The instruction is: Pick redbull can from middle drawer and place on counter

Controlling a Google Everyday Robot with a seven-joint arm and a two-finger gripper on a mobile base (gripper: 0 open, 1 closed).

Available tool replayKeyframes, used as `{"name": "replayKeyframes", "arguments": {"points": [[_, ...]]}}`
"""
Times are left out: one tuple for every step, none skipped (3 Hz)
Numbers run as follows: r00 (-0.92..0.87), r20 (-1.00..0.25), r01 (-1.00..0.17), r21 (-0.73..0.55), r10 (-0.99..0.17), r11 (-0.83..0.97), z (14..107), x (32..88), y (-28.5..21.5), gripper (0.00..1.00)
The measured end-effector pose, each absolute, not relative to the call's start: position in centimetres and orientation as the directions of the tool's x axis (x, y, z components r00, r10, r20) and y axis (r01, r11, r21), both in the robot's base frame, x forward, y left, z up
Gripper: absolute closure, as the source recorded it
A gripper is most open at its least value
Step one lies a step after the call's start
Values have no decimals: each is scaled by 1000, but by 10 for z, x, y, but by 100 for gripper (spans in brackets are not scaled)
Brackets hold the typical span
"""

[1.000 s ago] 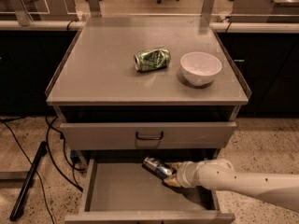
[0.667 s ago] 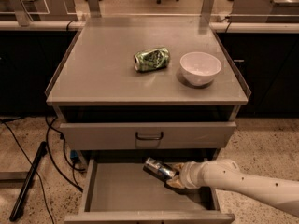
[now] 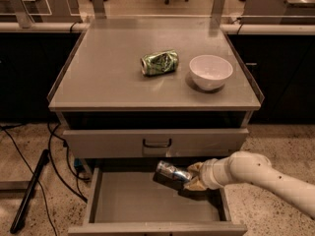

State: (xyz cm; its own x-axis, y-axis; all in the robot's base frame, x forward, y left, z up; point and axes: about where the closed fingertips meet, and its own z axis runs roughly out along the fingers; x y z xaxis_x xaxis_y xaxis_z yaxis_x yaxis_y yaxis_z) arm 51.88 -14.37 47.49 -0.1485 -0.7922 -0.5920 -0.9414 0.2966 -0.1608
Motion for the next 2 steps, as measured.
{"name": "replayKeyframes", "arguments": {"points": [[-98, -565, -968, -136, -819, 209, 467, 500, -143, 100], [-87, -570, -972, -132, -817, 195, 471, 497, -144, 100]]}}
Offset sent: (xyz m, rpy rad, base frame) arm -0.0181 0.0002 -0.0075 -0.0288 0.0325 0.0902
